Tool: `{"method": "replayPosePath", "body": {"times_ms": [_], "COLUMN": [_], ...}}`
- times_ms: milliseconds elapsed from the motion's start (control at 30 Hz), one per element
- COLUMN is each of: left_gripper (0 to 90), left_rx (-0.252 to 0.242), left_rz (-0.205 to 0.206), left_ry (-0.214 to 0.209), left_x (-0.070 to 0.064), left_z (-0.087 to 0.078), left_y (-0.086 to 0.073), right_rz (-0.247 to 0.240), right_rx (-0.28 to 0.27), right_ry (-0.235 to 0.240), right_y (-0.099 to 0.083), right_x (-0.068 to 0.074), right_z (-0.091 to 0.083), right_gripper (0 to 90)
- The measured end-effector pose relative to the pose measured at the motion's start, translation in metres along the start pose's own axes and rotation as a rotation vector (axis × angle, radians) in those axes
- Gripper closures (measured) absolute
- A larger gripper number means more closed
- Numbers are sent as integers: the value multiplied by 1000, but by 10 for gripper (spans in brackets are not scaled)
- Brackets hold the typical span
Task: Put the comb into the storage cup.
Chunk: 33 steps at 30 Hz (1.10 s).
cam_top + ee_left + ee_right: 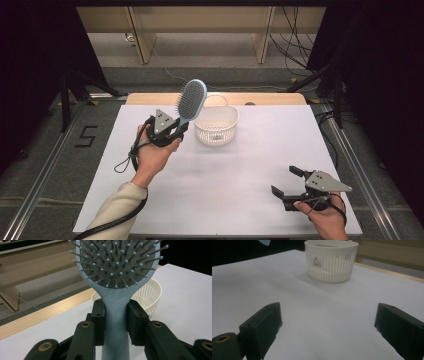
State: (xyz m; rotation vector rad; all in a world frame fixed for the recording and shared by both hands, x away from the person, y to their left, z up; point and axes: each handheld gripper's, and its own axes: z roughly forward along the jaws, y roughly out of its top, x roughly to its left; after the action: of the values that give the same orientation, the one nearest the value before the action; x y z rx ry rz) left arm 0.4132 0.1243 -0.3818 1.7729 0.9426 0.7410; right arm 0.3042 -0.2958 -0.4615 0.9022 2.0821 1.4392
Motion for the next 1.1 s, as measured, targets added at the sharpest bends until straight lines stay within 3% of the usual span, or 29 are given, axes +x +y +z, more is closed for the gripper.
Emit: {"method": "replayPosePath", "body": {"times_ms": [1100], "left_gripper": [699], "left_rx": [-9], "left_rz": [1], "left_ry": [-16], "left_x": [-4], "left_z": [5], "left_y": [5], "right_rz": [-2], "right_rx": [-1], "right_ry": [-1], "right_y": [0], "right_x": [0], "right_z": [0], "right_gripper": [79]}}
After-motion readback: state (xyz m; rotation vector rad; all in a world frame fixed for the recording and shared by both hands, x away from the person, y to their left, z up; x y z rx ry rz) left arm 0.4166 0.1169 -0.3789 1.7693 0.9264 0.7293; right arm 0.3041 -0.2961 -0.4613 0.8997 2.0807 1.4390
